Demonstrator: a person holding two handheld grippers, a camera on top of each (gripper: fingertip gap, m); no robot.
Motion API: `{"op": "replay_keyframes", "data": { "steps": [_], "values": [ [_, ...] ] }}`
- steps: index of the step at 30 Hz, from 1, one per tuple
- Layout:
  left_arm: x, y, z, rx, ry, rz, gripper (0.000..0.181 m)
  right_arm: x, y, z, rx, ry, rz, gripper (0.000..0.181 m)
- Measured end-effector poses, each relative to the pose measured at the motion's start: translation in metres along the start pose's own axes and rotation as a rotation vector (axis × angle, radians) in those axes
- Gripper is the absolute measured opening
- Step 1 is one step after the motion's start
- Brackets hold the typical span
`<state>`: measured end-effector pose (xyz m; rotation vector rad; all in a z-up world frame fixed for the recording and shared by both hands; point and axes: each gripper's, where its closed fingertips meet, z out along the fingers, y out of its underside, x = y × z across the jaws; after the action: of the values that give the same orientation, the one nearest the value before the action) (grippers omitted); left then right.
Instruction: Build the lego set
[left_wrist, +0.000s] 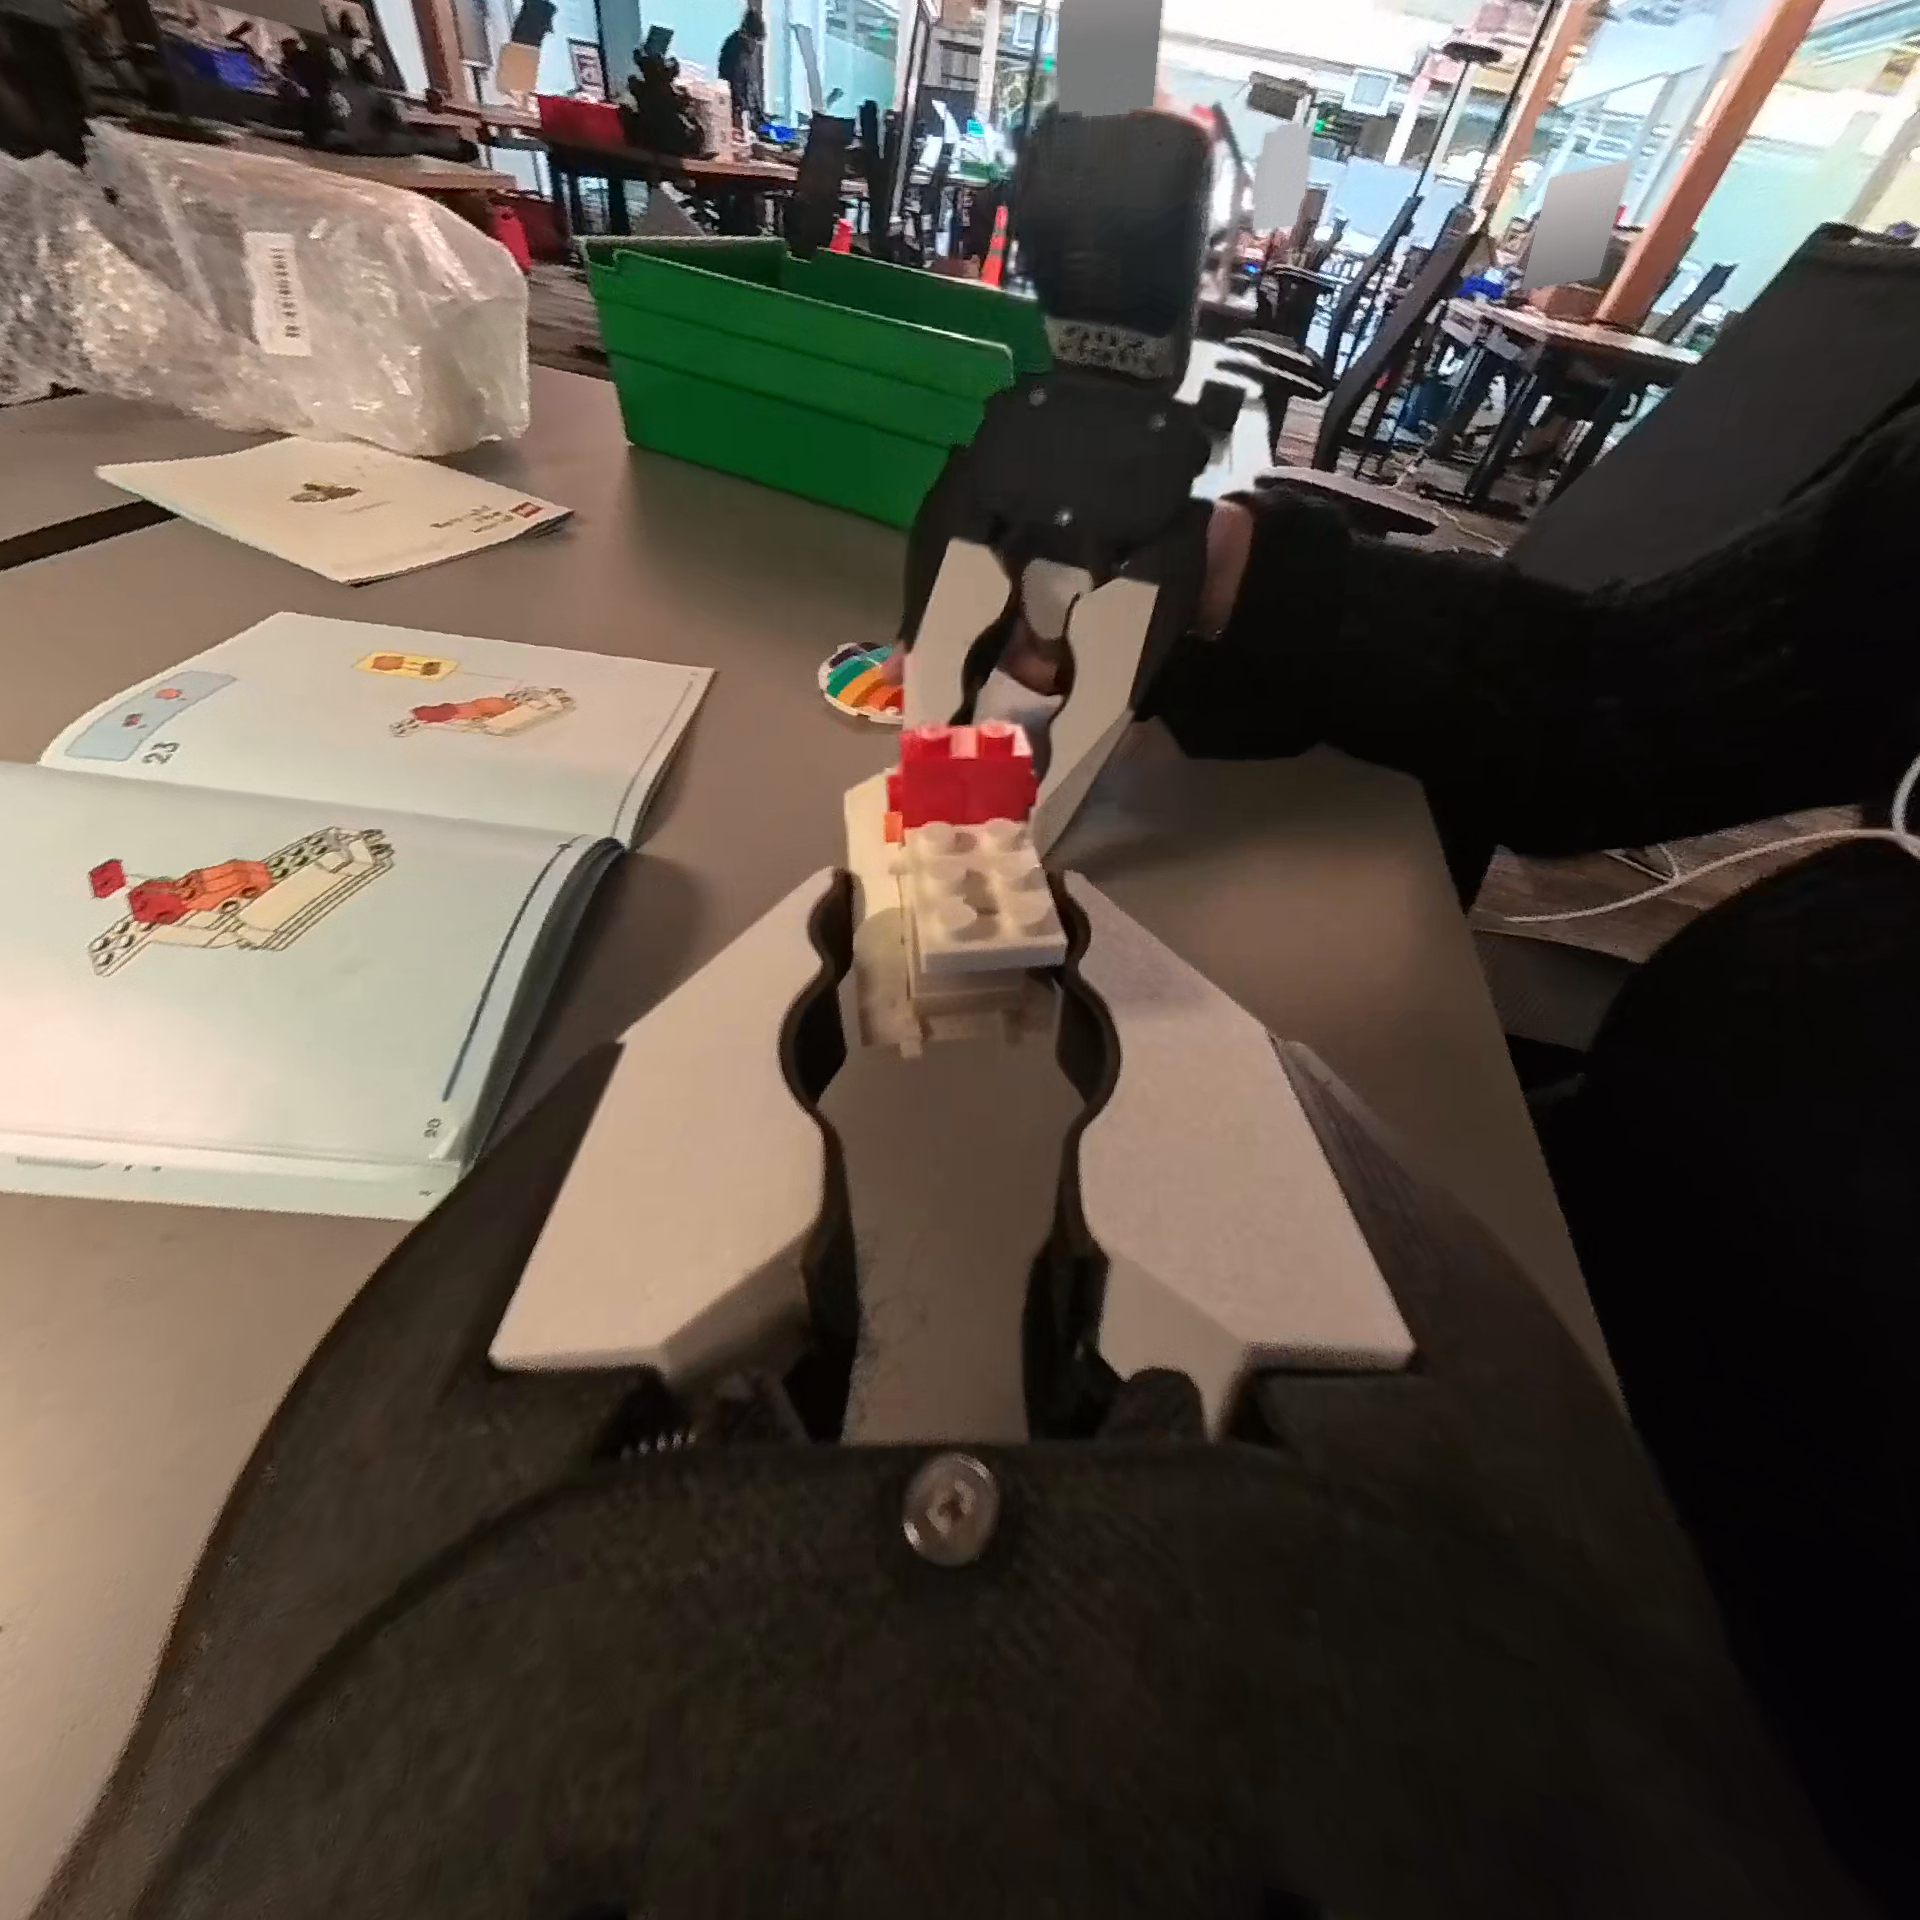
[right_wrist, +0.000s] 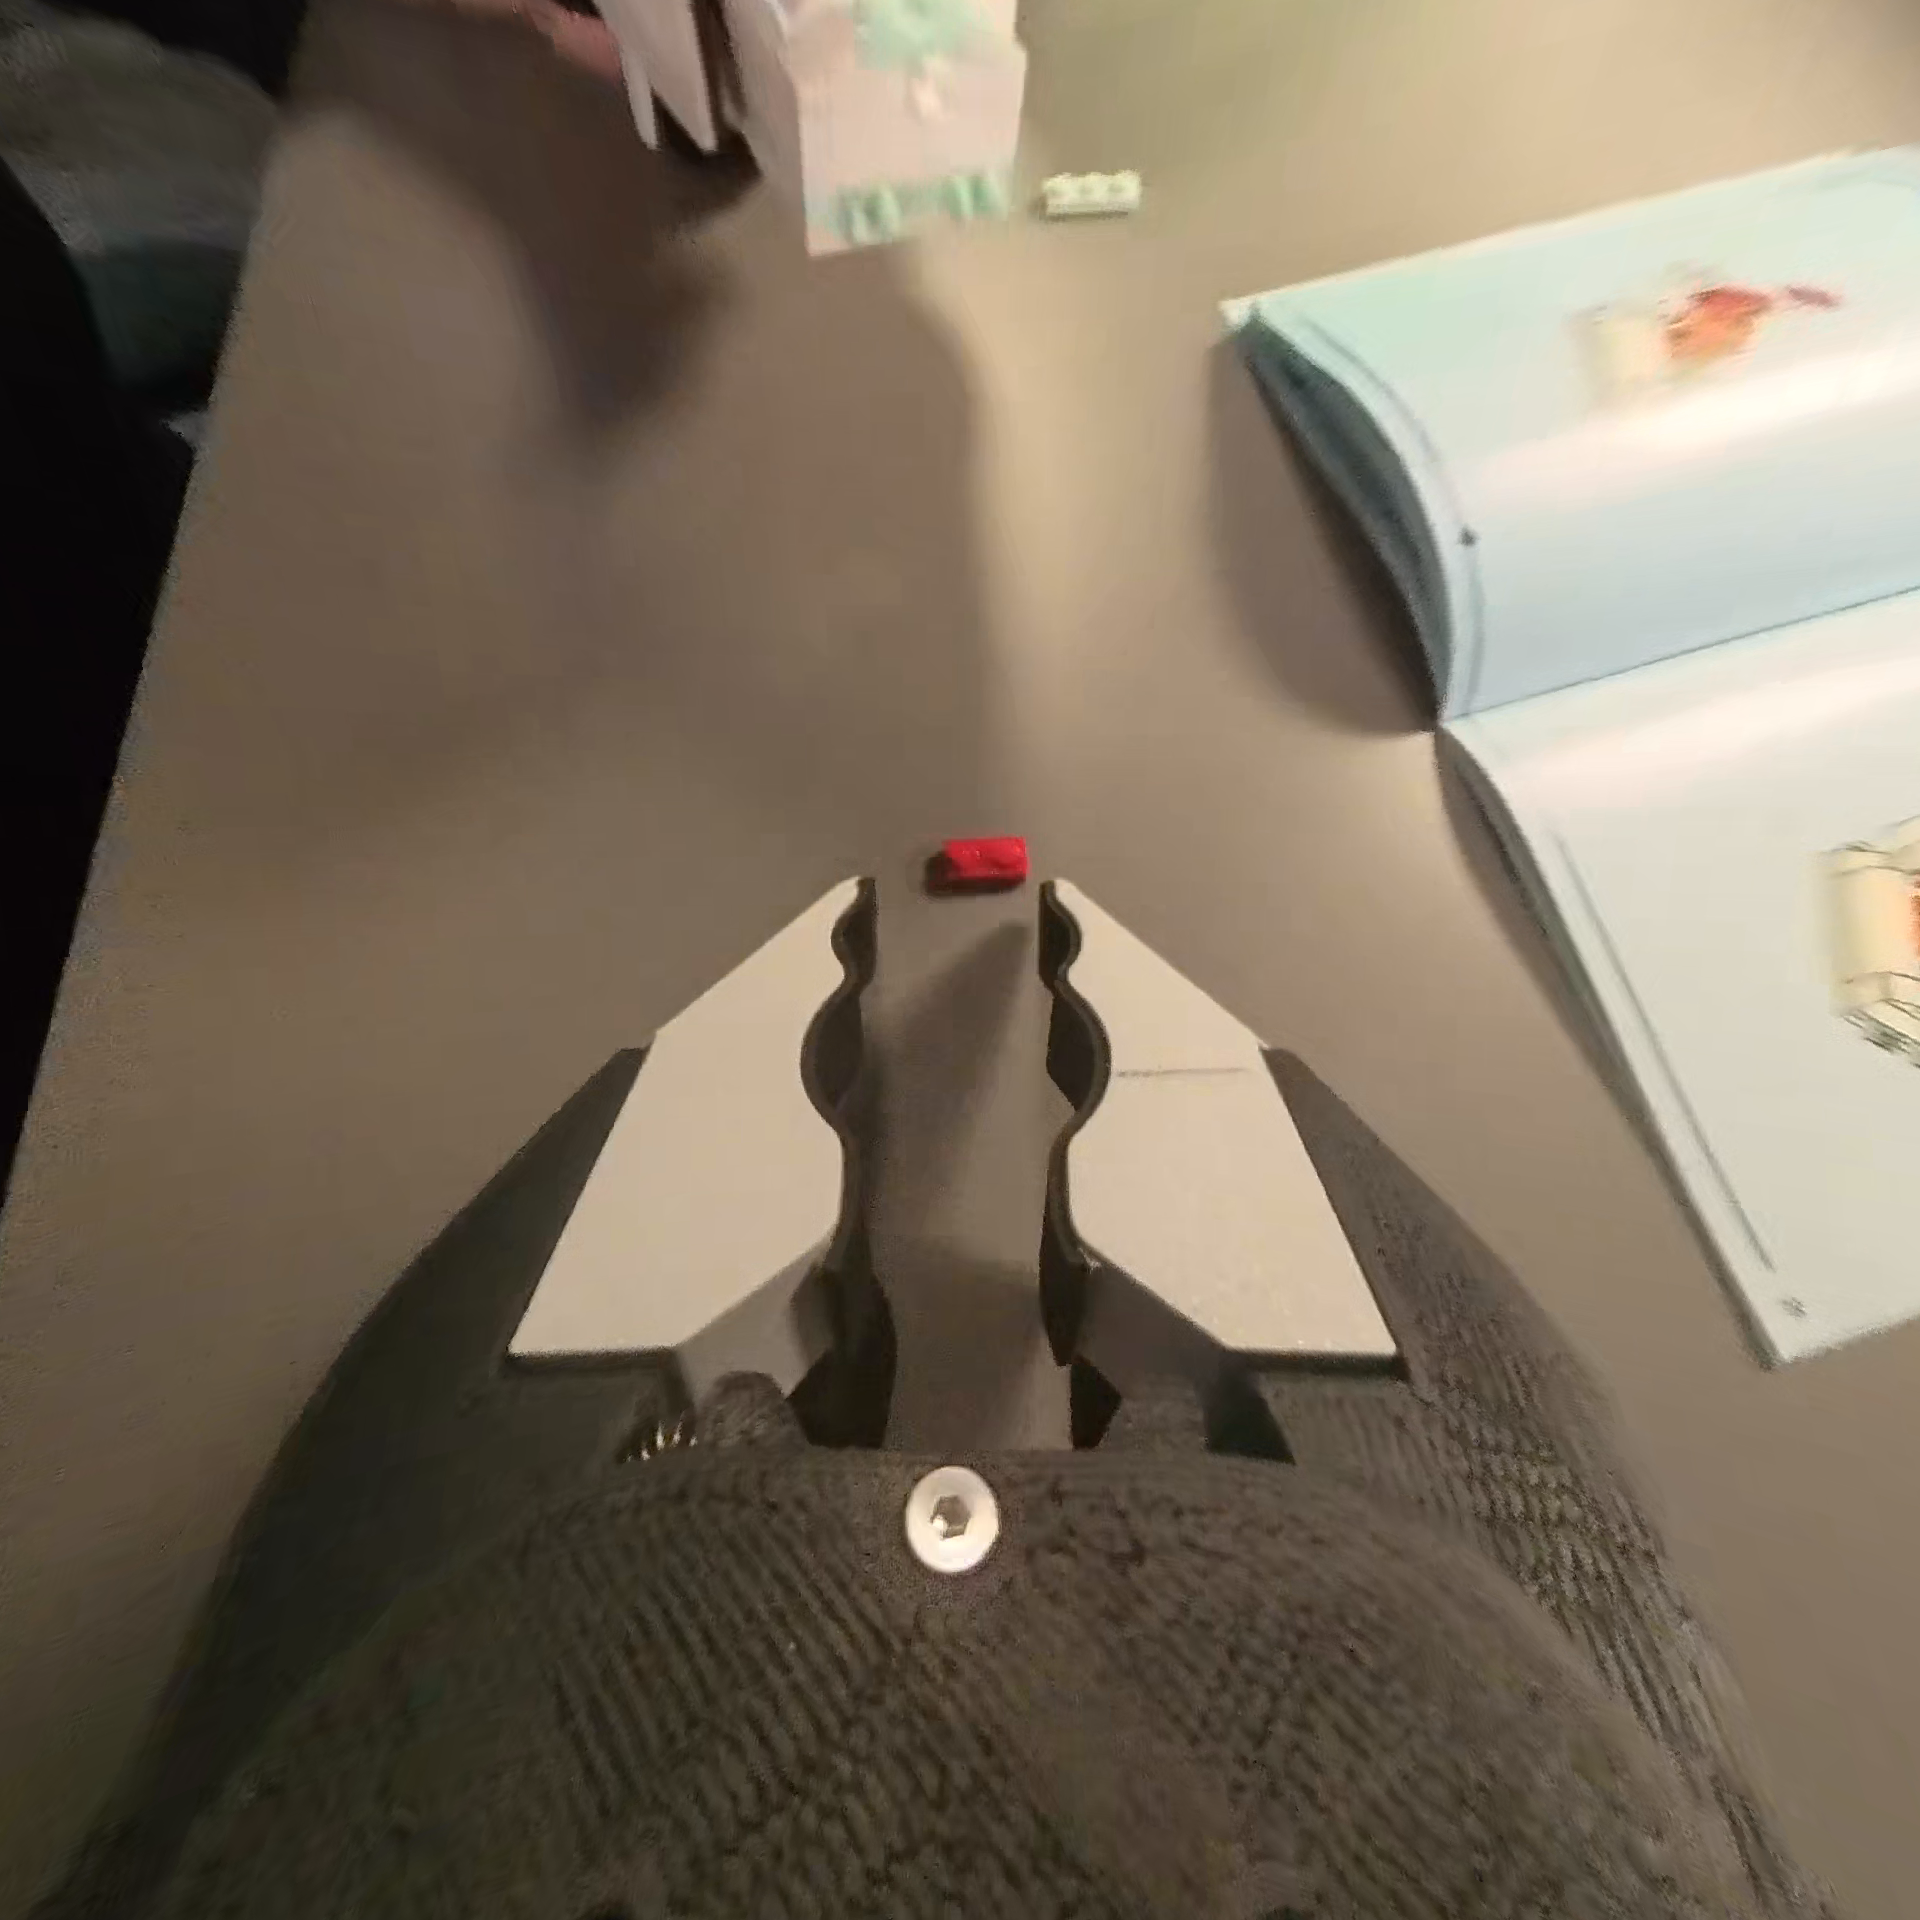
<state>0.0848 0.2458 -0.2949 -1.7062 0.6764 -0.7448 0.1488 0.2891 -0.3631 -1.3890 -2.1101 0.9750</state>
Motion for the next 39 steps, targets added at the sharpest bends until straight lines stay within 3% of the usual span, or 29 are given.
{"op": "replay_keyframes", "data": {
  "steps": [15, 19, 22, 27, 39],
  "values": [
    [0.026, 0.000, 0.003, 0.004, 0.132, 0.049, 0.037, 0.006, -0.009, 0.005, -0.002, 0.028, -0.036, 0.014],
    [0.032, -0.001, 0.003, 0.018, 0.150, 0.081, 0.037, -0.012, -0.080, -0.020, 0.258, -0.053, -0.047, 0.014],
    [0.035, -0.001, 0.003, 0.021, 0.158, 0.106, 0.036, -0.035, -0.118, -0.025, 0.306, -0.142, -0.120, 0.014],
    [0.036, 0.000, 0.003, 0.014, 0.157, 0.116, 0.037, -0.051, -0.144, -0.011, 0.229, -0.189, -0.172, 0.014],
    [0.037, 0.001, 0.004, 0.006, 0.155, 0.130, 0.036, -0.051, -0.146, 0.001, 0.104, -0.190, -0.190, 0.014]
  ]
}}
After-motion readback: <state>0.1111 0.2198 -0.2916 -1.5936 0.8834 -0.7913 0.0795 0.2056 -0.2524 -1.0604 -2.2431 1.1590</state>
